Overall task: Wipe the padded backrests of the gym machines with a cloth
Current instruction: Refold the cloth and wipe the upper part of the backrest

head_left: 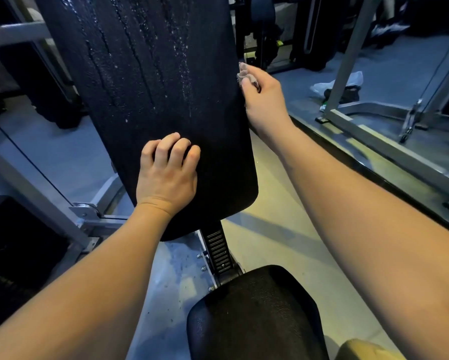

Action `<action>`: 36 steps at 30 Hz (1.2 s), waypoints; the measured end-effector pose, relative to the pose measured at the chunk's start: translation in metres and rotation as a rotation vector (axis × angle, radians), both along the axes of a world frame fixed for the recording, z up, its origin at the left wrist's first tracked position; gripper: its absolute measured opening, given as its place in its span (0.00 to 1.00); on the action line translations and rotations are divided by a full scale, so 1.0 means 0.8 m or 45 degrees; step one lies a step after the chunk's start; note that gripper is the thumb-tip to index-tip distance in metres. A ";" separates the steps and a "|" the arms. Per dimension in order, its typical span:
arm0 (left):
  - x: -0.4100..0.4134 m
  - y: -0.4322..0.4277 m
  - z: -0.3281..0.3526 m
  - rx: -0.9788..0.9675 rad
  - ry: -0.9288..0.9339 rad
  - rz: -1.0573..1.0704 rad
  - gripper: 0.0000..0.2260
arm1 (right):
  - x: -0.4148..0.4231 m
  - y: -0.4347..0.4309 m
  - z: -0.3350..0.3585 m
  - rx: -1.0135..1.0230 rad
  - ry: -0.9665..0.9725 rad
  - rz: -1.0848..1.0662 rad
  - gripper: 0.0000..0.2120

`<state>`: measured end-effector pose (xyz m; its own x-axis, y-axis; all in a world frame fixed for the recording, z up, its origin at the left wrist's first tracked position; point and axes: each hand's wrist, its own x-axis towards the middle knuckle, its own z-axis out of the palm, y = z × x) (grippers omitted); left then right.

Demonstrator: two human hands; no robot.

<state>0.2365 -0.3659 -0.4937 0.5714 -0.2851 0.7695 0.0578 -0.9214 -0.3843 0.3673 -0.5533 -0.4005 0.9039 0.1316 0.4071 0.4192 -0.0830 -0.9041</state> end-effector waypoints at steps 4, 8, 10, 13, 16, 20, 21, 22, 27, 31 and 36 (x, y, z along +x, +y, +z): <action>0.002 -0.001 -0.001 0.007 -0.021 -0.004 0.15 | -0.031 -0.017 -0.043 -0.149 -0.028 -0.043 0.12; 0.003 0.000 -0.002 0.008 -0.059 -0.007 0.14 | -0.064 -0.038 -0.111 -0.243 0.005 0.012 0.13; 0.003 0.000 -0.001 0.010 -0.055 -0.004 0.14 | -0.050 -0.025 -0.094 -0.200 -0.034 -0.018 0.12; 0.003 0.001 -0.002 0.007 -0.035 -0.011 0.14 | -0.025 0.002 -0.036 -0.065 -0.081 -0.155 0.14; 0.004 0.002 -0.003 0.015 -0.028 -0.005 0.15 | -0.031 0.008 -0.031 -0.067 -0.161 -0.220 0.20; 0.004 0.001 -0.004 0.012 -0.058 -0.005 0.14 | -0.075 -0.005 -0.103 -0.248 -0.379 -0.185 0.23; 0.004 0.001 -0.004 0.011 -0.055 -0.007 0.14 | -0.081 -0.007 -0.114 -0.341 -0.446 -0.211 0.24; 0.004 0.001 -0.003 0.012 -0.053 -0.010 0.14 | -0.080 -0.008 -0.119 -0.403 -0.505 -0.237 0.24; 0.004 0.001 -0.003 0.021 -0.046 -0.002 0.14 | -0.034 0.018 -0.055 -0.425 -0.703 -0.330 0.25; 0.004 0.001 -0.002 0.023 -0.064 -0.023 0.14 | -0.045 0.025 -0.063 -0.594 -0.879 -0.348 0.27; 0.004 0.001 -0.003 0.022 -0.083 -0.016 0.14 | -0.069 -0.010 -0.130 -0.926 -1.222 0.033 0.23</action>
